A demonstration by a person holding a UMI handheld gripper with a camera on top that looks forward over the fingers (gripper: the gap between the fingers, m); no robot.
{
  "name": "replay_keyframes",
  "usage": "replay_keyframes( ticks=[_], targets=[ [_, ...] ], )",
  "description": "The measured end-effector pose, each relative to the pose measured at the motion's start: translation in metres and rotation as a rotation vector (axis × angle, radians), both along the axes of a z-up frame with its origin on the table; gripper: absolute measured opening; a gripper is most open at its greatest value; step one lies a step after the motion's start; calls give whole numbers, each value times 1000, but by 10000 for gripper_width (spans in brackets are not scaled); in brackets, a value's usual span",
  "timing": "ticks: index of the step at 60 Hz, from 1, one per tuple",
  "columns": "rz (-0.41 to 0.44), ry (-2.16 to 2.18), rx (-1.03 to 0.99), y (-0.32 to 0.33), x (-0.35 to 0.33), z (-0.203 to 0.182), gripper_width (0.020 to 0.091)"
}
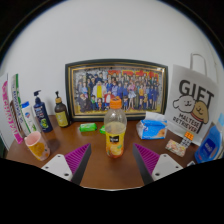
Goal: Pour water
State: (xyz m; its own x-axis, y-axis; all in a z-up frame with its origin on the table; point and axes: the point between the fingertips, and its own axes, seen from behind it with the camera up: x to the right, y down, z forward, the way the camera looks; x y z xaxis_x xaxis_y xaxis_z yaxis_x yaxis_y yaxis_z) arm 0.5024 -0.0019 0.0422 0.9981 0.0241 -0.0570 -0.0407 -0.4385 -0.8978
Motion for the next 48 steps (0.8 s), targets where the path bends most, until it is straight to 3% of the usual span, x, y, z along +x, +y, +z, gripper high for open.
replay_keyframes(
  ticks=[16, 18, 22, 24, 26, 28, 29, 31, 35, 48],
  targets=[
    [34, -1, 48, 97, 7, -53, 833],
    [33, 2, 46, 104, 5, -57, 796],
    [40, 2, 51, 114, 2, -62, 645],
    [46, 2, 58, 117, 1, -62, 491],
    [53, 4, 72, 121, 0, -61, 438],
    [51, -4, 76, 121, -1, -60, 438],
    [53, -8, 79, 121, -1, -59, 378],
    [54, -17, 82, 121, -2, -59, 371],
    [45, -39, 85, 120, 1, -58, 283],
    [20, -243, 69, 115, 9, -35, 281]
  ],
)
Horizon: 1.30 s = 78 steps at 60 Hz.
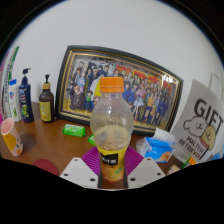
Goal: Pour water
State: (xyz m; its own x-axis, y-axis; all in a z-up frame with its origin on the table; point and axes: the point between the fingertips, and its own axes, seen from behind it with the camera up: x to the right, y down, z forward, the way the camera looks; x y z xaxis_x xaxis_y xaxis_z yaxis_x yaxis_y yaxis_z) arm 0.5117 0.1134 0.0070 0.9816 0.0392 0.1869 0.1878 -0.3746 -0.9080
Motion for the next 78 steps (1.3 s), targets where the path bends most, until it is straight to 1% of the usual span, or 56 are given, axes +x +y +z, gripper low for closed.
replay_keyframes(
  ticks=[5, 15, 23, 31, 39, 48, 51, 60, 66, 71, 78],
  targets=[
    [-1, -120, 12, -2, -3, 24, 282],
    [24, -494, 43, -10, -25, 86, 278],
    [92, -856, 62, -18, -60, 119, 279],
    [194, -1197, 76, -28, -104, 126, 281],
    [273, -1458, 51, -33, -135, 116, 279],
    [327, -1669, 18, -36, -160, 106, 279],
    [333, -1716, 21, -36, -167, 107, 282],
    [364, -1743, 21, -35, -180, 105, 281],
    [368, -1659, 36, -35, -181, 107, 280],
    [372, -1454, 51, -39, -183, 110, 279],
    [340, -1023, 74, -49, -186, 123, 280]
  ],
)
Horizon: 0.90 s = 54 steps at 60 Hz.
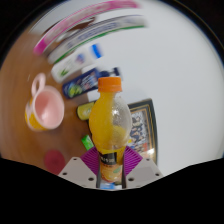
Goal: Pour water
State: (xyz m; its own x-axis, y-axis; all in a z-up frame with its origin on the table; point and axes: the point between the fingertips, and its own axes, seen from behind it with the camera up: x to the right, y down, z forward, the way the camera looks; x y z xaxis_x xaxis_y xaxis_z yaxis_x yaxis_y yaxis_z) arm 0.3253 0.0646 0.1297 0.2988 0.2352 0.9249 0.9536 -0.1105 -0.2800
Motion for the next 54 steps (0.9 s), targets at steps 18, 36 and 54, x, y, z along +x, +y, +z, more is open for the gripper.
replay_keyframes(
  ticks=[18, 36, 54],
  targets=[
    [-139, 1022, -182, -15, 8, -34, 280],
    [-162, 1242, -258, -12, 5, -121, 285],
    [-186, 1264, -244, -24, 8, -142, 599]
  ],
)
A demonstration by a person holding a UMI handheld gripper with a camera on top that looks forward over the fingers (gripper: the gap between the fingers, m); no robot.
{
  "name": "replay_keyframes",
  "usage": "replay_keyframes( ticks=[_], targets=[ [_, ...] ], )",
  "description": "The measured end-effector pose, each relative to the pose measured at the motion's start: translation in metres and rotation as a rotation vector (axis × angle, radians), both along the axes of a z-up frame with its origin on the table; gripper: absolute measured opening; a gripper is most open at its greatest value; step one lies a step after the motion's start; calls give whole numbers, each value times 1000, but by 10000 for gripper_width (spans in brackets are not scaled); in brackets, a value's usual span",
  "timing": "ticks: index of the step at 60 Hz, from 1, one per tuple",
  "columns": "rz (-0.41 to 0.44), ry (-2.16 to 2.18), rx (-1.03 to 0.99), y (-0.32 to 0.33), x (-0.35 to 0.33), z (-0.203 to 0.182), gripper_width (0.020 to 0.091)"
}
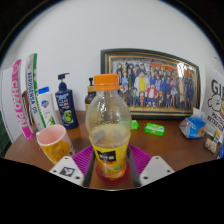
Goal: Pour water
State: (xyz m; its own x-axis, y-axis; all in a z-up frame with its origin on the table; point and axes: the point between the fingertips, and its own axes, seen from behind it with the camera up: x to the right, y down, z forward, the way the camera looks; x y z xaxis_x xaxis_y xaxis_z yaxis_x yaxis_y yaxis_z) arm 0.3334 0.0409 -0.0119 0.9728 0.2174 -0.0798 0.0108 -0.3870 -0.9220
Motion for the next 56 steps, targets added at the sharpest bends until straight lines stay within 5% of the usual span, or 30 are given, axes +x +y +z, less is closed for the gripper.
replay_keyframes(
  ticks=[5, 35, 56],
  targets=[
    [-9, -27, -57, -11, 4, -3, 856],
    [-205, -149, -245, -226, 5, 122, 851],
    [-268, -133, -269, -289, -20, 145, 851]
  ],
)
